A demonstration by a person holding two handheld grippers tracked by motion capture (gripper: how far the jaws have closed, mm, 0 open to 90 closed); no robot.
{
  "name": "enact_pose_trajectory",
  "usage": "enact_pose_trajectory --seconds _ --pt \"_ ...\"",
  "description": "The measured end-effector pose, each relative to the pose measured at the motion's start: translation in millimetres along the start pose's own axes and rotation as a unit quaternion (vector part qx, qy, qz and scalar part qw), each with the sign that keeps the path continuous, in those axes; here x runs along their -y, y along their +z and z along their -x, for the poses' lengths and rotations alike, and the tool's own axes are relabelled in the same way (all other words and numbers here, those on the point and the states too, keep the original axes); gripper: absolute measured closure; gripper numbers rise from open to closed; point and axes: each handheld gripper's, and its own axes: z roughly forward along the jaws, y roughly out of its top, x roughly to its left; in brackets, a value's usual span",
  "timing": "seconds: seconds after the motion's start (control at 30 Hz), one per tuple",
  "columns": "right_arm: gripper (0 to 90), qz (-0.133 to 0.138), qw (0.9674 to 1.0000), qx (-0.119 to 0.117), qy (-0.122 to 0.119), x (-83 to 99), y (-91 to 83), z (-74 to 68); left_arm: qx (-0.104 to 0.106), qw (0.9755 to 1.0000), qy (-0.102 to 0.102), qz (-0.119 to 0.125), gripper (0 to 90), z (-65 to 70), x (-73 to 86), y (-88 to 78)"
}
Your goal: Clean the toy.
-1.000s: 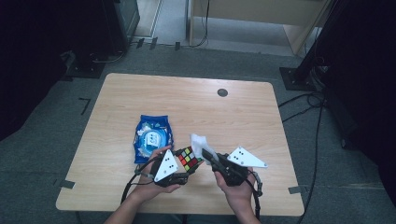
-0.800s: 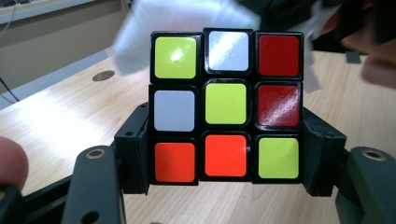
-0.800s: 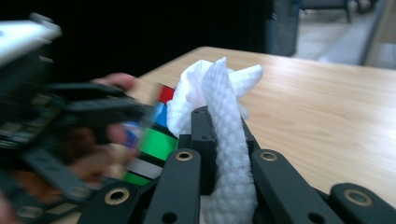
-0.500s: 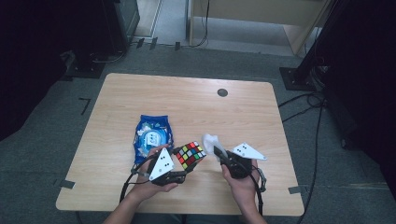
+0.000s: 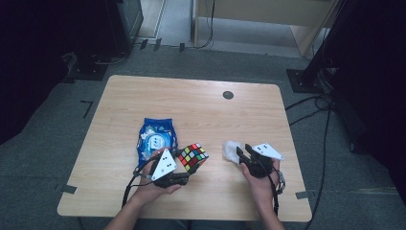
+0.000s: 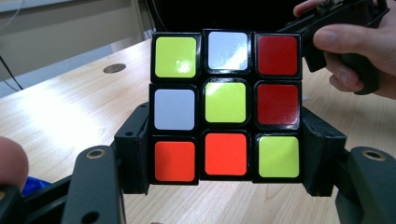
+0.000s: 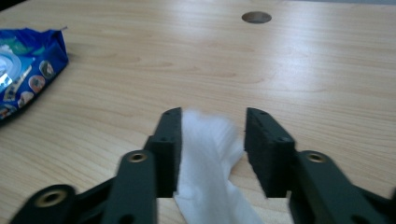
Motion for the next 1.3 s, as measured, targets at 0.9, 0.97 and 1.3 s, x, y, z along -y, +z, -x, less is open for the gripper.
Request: enact_pose_trajectory --seconds 0.9,0.97,1.3 --pt "24.5 -0.006 0.9533 -0.258 0.157 -15.8 -18.2 -85.3 -0.017 0.9996 0.021 0.012 33.8 26.5 -6.3 12.3" --pt "32.6 -0.001 0.9492 -0.269 0.164 -14.5 -17.9 -84.8 -0.016 0.9996 0.023 0.008 33.8 29.2 -5.5 13.8" --pt "34.5 -0.018 0.9618 -0.237 0.136 -16.8 -19.4 -82.2 0.008 0.9996 0.02 -0.015 27.6 25.9 -1.5 17.7"
